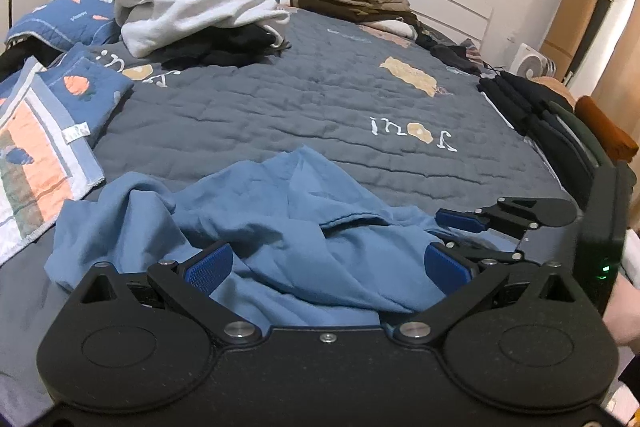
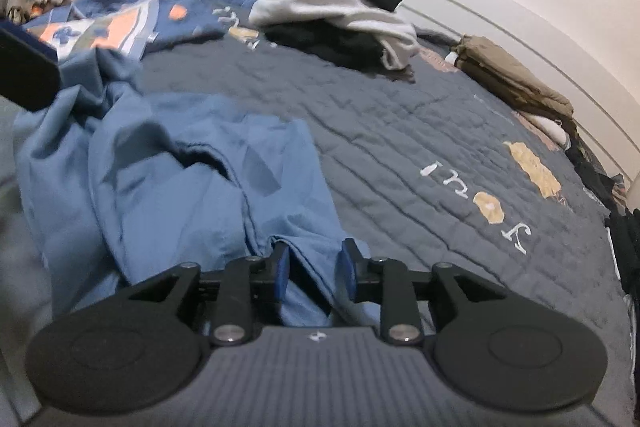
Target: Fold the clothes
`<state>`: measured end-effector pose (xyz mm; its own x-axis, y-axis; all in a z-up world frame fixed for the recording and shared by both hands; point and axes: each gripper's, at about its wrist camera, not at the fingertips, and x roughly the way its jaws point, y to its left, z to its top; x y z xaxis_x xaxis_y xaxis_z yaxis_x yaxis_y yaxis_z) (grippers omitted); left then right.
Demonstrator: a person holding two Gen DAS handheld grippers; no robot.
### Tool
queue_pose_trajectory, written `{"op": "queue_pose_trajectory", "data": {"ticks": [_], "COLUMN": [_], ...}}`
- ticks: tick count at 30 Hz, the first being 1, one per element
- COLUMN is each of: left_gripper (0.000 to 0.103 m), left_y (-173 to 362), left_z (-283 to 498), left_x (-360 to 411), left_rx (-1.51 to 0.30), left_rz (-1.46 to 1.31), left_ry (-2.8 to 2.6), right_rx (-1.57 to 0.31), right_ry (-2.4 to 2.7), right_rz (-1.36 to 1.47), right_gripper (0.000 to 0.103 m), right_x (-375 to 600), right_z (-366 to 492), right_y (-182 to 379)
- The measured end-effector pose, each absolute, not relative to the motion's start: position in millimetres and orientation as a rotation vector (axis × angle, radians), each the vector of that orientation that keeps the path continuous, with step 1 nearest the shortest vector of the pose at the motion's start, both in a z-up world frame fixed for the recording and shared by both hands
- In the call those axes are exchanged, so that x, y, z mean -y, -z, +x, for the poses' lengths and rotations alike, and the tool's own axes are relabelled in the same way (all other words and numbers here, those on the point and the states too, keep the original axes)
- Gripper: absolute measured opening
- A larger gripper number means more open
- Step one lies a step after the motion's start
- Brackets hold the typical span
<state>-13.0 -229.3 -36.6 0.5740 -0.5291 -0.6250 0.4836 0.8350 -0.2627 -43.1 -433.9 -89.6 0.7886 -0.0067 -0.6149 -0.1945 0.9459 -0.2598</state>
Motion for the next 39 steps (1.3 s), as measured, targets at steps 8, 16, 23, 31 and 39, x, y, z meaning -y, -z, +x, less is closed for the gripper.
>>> {"op": "queue_pose_trajectory", "data": {"ticks": [8, 16, 23, 31, 39], "left_gripper": [0.103, 0.103, 0.103, 0.103, 0.103], "left_y": [44.4, 45.5, 47.5, 47.2, 44.2], "left_z": [-0.5, 0.2, 3.2, 3.5, 2.3], "left_x": [243.1, 244.0, 245.0, 245.3, 242.1], "left_rx": [-0.776, -0.769, -0.77, -0.767, -0.756], "left_rz": [-0.081, -0.075, -0.069, -0.063, -0.059], "left_ry": [0.61, 0.615, 0.609, 0.615, 0.608], "right_rx": [-0.532, -0.439, -0.345, -0.323, -0.501], "right_ry": [0.057, 0.329, 0.58, 0.784, 0.644], "right_rz": [0.109, 0.434, 0.493, 0.468, 0.429], "right_gripper": [0.001, 0.001, 0.001, 0.002, 0.012], "right_x": [518.0, 643.7, 722.5, 785.1, 758.4], "right_z": [-24.0, 2.8, -5.7, -20.1, -45.1], "right_y": [43.3, 26.6, 17.1, 11.2, 16.8]}}
